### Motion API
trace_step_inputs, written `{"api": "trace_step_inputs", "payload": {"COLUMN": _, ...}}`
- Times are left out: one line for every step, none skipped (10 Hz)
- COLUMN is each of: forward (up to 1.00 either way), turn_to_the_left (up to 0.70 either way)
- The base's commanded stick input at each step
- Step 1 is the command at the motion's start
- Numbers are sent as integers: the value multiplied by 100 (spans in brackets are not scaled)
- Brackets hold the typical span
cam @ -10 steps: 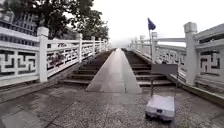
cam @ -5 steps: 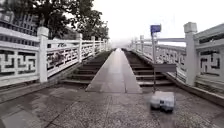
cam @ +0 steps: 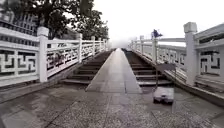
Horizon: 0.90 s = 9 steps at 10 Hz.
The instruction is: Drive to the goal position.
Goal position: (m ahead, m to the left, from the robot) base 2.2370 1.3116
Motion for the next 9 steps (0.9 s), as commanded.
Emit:
{"api": "trace_step_inputs", "payload": {"forward": 3, "turn_to_the_left": 1}}
{"api": "trace_step_inputs", "payload": {"forward": 3, "turn_to_the_left": 1}}
{"api": "trace_step_inputs", "payload": {"forward": 3, "turn_to_the_left": 1}}
{"api": "trace_step_inputs", "payload": {"forward": 3, "turn_to_the_left": 1}}
{"api": "trace_step_inputs", "payload": {"forward": 3, "turn_to_the_left": 1}}
{"api": "trace_step_inputs", "payload": {"forward": 3, "turn_to_the_left": 1}}
{"api": "trace_step_inputs", "payload": {"forward": 3, "turn_to_the_left": 1}}
{"api": "trace_step_inputs", "payload": {"forward": 3, "turn_to_the_left": 1}}
{"api": "trace_step_inputs", "payload": {"forward": 3, "turn_to_the_left": 1}}
